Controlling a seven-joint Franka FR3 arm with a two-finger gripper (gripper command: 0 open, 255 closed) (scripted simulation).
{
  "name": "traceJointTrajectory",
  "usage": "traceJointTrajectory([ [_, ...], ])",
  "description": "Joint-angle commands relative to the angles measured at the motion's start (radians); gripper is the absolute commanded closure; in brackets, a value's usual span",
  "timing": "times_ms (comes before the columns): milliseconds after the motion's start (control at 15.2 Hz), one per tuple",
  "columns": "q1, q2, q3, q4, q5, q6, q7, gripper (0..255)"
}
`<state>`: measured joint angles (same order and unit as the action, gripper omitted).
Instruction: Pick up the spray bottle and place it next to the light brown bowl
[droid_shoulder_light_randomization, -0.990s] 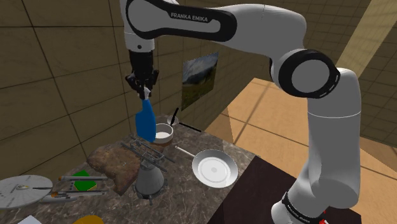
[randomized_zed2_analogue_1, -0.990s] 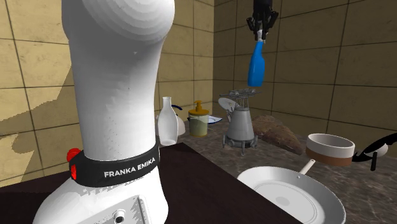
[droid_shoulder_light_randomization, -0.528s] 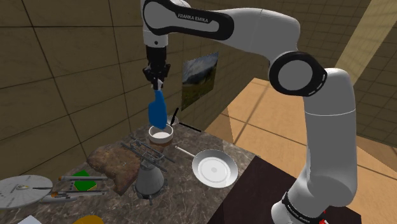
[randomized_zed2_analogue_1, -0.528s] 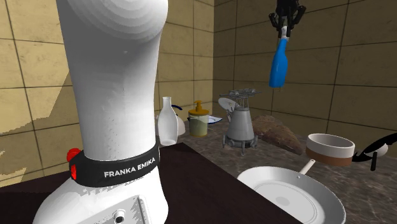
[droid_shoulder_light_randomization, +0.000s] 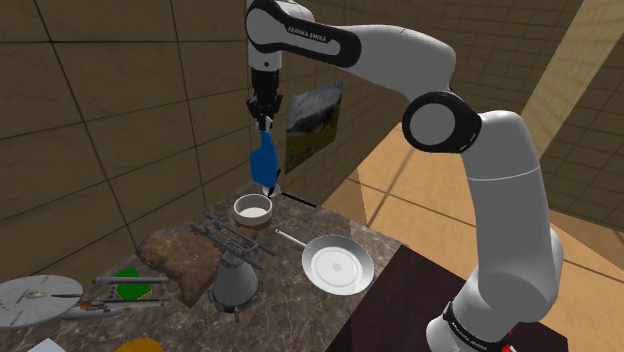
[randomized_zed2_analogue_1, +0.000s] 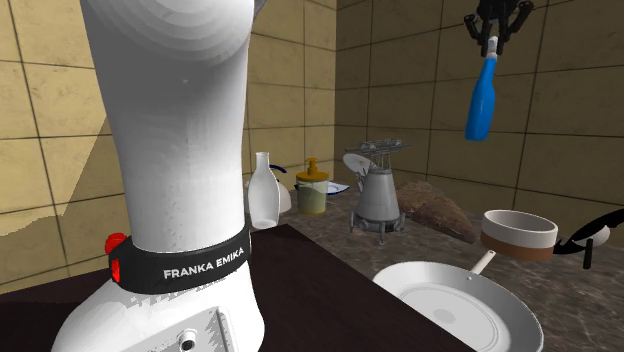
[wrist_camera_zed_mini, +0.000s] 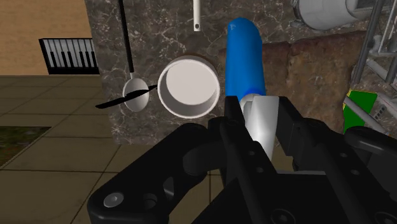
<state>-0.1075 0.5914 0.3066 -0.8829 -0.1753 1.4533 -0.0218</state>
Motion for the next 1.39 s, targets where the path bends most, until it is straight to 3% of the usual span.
traceJointTrajectory([
  [0,-0.009,0.009,-0.003,-0.007,0.000,0.017,-0.011,255],
  [528,-0.041,-0.048,0.002,-0.213,0.013,0.164,-0.004,255],
  [1320,-0.062,-0.068,0.000,-0.408,0.015,0.337,0.004,255],
])
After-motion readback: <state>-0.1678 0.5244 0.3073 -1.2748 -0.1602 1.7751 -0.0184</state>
